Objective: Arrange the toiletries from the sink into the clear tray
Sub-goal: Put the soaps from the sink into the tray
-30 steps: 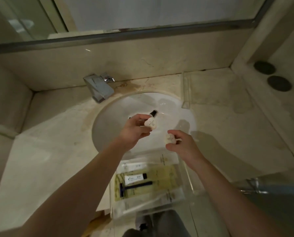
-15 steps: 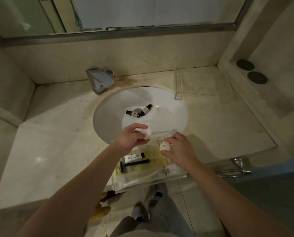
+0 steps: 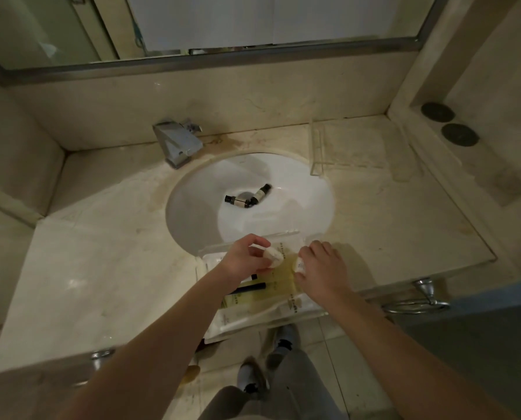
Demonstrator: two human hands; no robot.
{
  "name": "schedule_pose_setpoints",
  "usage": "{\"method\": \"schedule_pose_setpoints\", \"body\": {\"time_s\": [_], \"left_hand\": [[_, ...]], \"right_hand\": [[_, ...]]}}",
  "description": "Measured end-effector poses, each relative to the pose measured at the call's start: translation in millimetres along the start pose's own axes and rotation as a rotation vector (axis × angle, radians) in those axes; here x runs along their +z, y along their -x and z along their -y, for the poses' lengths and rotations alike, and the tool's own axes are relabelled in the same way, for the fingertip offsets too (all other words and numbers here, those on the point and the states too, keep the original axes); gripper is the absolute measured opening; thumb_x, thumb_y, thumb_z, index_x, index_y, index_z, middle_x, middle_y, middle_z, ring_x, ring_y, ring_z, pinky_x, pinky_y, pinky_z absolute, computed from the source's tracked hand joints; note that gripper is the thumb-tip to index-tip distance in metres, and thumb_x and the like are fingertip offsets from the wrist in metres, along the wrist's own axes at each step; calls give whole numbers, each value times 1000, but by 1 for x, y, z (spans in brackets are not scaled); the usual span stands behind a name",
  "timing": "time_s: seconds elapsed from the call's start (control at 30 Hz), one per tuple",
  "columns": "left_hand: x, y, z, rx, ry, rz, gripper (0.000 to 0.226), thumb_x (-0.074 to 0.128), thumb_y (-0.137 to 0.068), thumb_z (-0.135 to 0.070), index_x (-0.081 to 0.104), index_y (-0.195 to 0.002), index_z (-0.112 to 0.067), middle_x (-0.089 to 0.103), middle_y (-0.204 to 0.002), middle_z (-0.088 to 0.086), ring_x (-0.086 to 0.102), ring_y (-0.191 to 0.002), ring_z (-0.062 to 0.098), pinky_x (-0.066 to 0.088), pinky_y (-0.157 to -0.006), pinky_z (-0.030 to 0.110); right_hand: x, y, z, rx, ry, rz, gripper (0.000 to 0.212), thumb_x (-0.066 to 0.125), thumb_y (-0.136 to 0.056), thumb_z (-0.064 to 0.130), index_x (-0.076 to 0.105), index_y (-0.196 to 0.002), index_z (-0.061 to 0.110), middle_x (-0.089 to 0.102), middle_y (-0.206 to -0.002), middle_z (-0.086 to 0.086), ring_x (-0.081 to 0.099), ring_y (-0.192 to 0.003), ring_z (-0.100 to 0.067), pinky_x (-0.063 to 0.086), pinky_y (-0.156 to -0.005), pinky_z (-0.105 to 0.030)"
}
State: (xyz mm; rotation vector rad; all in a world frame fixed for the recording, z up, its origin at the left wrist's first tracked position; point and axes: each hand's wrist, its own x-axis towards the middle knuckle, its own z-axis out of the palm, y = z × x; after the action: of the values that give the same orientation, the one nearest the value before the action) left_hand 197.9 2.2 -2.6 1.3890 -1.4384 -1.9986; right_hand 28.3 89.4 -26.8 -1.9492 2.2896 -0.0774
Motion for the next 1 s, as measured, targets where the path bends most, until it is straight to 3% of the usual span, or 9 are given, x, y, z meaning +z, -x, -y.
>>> {"method": "schedule_pose_setpoints", "body": {"time_s": [0.13, 0.27, 0.37, 0.43, 0.57, 0.7, 0.77, 0.93, 1.0], "left_hand": [[7, -3, 0, 0, -84, -8, 28, 64, -81, 11, 62, -90, -16, 67, -88, 11, 66, -88, 31, 56, -87, 46], [13, -4, -3, 8, -132, -7, 24, 62, -84, 8, 64, -98, -11, 65, -81, 7, 65, -74, 21, 58, -74, 30], [16, -5, -5, -4, -102, -2, 23, 63, -83, 9, 61, -95, -11, 65, -86, 14, 64, -79, 28, 57, -86, 42], [19, -5, -7, -18, -103, 5, 25, 66, -81, 8, 59, -94, -13, 64, -90, 17, 64, -80, 29, 57, -84, 42], [27, -4, -10, -41, -129, 54, 35, 69, -78, 7, 55, -106, -7, 61, -90, 19, 64, -75, 26, 60, -75, 35], [35, -3, -8, -88, -183, 83, 45, 73, -73, 6, 52, -111, -7, 60, -97, 22, 64, -76, 28, 60, -76, 40], [38, -4, -7, -86, -226, 35, 44, 75, -73, 0, 53, -111, -9, 62, -97, 18, 64, -74, 27, 59, -81, 43], [30, -6, -11, -10, -310, -147, 29, 71, -80, -9, 54, -104, -11, 65, -84, 8, 63, -68, 24, 57, -69, 36], [23, -7, -12, -5, -291, -178, 26, 71, -81, -9, 54, -101, -12, 65, -81, 7, 63, -68, 24, 58, -79, 43]], "right_hand": [[0, -1, 0, 9, -20, 17, 41, 66, -79, 31, 58, -114, 13, 56, -114, -7, 50, -107, -27, 45, -88, -38], [-4, -3, -3, 6, -150, 29, 53, 67, -79, 31, 50, -128, 19, 52, -122, -3, 48, -115, -24, 42, -94, -34], [-12, -4, -3, -47, -278, 60, 60, 67, -79, 28, 44, -135, 22, 49, -125, -4, 49, -115, -23, 46, -92, -35], [-16, -3, -2, -85, -318, 104, 65, 67, -80, 27, 40, -139, 24, 47, -127, -3, 48, -114, -21, 47, -90, -35], [-17, 1, -5, -106, -327, 118, 60, 69, -80, 29, 48, -136, 24, 51, -121, -1, 49, -115, -20, 45, -89, -32], [-15, 10, -11, -93, -296, 123, 50, 70, -78, 30, 55, -126, 22, 55, -117, 1, 49, -112, -19, 44, -87, -31], [-13, 14, -14, -103, -264, 129, 48, 70, -77, 31, 57, -121, 20, 55, -115, -1, 49, -110, -21, 44, -86, -32], [-10, 19, -18, -123, -156, 191, 50, 69, -76, 37, 56, -122, 21, 50, -116, 0, 45, -111, -20, 41, -91, -33], [-10, 17, -17, -133, -127, 204, 51, 69, -76, 38, 55, -123, 23, 51, -116, 1, 44, -111, -19, 39, -90, -33]]}}
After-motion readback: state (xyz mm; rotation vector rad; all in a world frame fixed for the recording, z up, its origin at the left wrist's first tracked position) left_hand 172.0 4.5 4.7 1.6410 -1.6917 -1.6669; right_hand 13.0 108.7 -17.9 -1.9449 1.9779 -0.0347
